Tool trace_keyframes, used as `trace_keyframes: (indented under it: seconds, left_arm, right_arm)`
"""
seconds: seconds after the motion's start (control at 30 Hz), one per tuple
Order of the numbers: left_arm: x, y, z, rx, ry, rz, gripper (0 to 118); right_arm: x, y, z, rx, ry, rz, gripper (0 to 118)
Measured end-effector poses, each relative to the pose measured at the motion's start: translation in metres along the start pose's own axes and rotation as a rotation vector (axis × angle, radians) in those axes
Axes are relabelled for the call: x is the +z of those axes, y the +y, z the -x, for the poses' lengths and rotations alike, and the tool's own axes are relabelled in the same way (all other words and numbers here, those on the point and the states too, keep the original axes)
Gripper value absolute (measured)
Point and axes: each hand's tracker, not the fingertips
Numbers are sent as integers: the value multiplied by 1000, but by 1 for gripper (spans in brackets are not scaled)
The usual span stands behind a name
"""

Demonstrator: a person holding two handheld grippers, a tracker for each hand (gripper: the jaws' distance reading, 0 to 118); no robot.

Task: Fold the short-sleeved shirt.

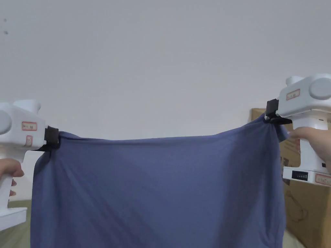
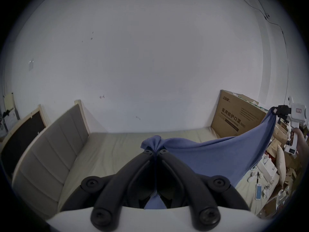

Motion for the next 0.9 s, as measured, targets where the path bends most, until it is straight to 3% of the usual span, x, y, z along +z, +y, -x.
trace_keyframes:
  seconds: [0.1,0.27,0.4,0.53,0.7,0.77,0.9]
  left_arm:
    - [-27,29,0,-21,27,-8,0]
    - [-69,75,8,38,54,-90,0]
    - [-104,101,12,97,86,-161,0]
    - [-131,112,10,113,100,-252,0]
    - [-166,94,10,104,123,-287,0]
    - [-190,68,10,115,117,-205,0]
    - [-228,-4,7,145,93,-65,0]
  right_arm:
    - [-20,34,17,28,-25,-36,0]
    - [-53,89,50,185,-85,-125,0]
    - [-77,121,67,199,-106,-209,0]
    - [-98,136,86,273,-160,-278,0]
    - [-131,120,91,259,-161,-299,0]
    - [-161,91,82,222,-136,-238,0]
    - [-208,2,62,234,-161,-94,0]
